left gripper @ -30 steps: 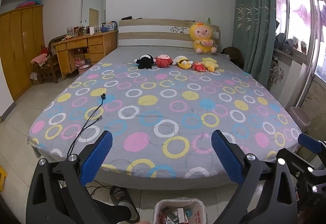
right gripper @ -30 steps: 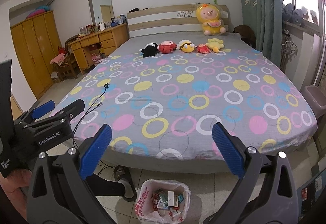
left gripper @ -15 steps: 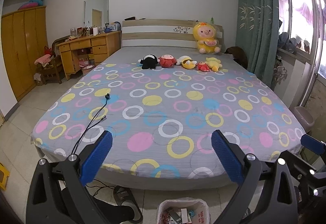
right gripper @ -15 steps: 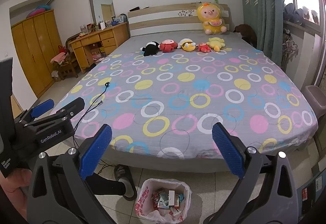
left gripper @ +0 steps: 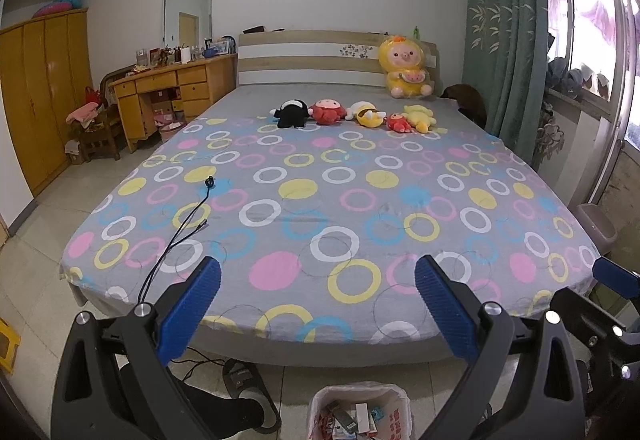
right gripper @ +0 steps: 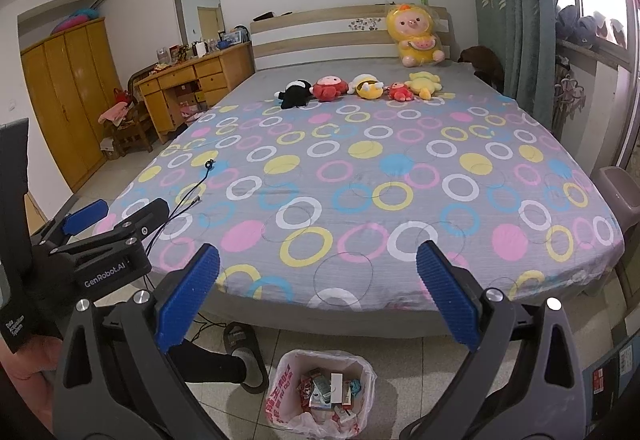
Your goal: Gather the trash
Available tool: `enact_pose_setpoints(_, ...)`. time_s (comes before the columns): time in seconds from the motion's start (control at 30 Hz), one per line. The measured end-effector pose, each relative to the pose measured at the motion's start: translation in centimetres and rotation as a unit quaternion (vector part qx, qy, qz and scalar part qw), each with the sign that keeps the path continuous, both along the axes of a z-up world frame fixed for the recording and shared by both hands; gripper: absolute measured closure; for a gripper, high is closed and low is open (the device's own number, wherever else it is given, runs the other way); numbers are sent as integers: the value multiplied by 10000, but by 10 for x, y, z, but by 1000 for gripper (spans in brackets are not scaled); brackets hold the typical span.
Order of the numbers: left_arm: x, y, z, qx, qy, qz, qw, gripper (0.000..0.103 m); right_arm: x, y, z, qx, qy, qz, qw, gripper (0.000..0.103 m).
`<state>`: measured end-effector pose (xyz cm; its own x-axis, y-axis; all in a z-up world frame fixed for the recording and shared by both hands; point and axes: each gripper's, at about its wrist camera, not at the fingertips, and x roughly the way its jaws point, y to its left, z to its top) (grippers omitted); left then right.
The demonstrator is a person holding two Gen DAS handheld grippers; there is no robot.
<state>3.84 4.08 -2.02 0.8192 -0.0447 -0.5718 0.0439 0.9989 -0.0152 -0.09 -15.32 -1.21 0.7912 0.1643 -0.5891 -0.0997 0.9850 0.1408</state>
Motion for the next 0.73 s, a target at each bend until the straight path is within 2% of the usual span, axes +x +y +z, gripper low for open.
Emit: enact_pose_setpoints(0.73,1,7,0,-37,90,55,9999,8,0,-3,0,-3,18,15,10000,7)
